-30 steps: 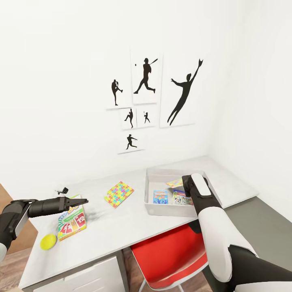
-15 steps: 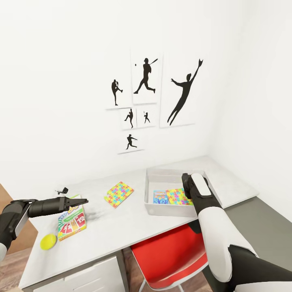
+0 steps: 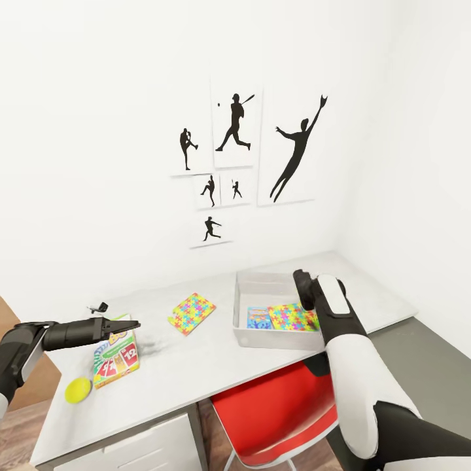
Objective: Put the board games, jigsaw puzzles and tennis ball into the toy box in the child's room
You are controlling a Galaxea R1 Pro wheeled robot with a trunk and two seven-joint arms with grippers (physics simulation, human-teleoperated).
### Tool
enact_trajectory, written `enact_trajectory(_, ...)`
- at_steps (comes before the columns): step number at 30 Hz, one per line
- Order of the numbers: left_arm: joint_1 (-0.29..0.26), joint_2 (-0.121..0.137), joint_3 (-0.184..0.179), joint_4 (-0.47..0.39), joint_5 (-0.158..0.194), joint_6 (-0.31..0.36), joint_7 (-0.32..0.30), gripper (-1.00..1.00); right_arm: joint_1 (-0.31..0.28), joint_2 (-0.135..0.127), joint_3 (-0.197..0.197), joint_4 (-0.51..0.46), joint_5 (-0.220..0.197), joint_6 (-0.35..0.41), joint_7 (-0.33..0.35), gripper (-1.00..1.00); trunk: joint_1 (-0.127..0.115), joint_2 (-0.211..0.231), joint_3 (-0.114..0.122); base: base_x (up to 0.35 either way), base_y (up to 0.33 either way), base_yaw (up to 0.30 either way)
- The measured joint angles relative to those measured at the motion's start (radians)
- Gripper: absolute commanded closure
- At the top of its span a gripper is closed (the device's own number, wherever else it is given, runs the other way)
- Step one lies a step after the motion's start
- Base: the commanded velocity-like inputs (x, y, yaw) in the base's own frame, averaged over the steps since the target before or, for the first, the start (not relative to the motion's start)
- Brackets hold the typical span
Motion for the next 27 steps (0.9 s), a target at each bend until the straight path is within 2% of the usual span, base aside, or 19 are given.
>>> enact_trajectory(4,0.0,0.005,0.0,0.0,0.0,0.0,0.0,-1.0,0.001,-0.008,0.0,-0.059,0.002,0.057,0.07,-1.0,0.0,0.0,0.0,0.0,0.0,0.0)
enact_trajectory(6,0.0,0.007,-0.001,0.0,0.001,0.0,0.0,-1.0,0.005,-0.011,0.0,-0.089,0.004,0.092,0.127,-1.0,0.0,0.0,0.0,0.0,0.0,0.0)
enact_trajectory(12,0.0,0.008,-0.001,0.0,0.002,0.0,0.0,-1.0,0.024,-0.013,0.0,-0.114,0.006,0.191,0.208,-1.0,0.0,0.0,0.0,0.0,0.0,0.0)
enact_trajectory(16,0.0,0.008,-0.001,0.0,0.002,0.0,0.0,-1.0,0.033,-0.014,0.006,-0.122,0.011,0.324,0.282,-1.0,0.0,0.0,0.0,0.0,0.0,0.0)
enact_trajectory(22,0.0,0.008,-0.001,0.001,0.002,0.0,0.0,-1.0,0.035,-0.017,0.004,-0.126,0.018,0.443,0.327,-1.0,0.0,0.0,0.0,0.0,0.0,0.0)
enact_trajectory(27,0.0,0.008,0.0,0.0,0.002,0.0,0.0,-1.0,0.038,-0.042,0.005,-0.128,0.016,0.534,0.344,-1.0,0.0,0.0,0.0,0.0,0.0,0.0)
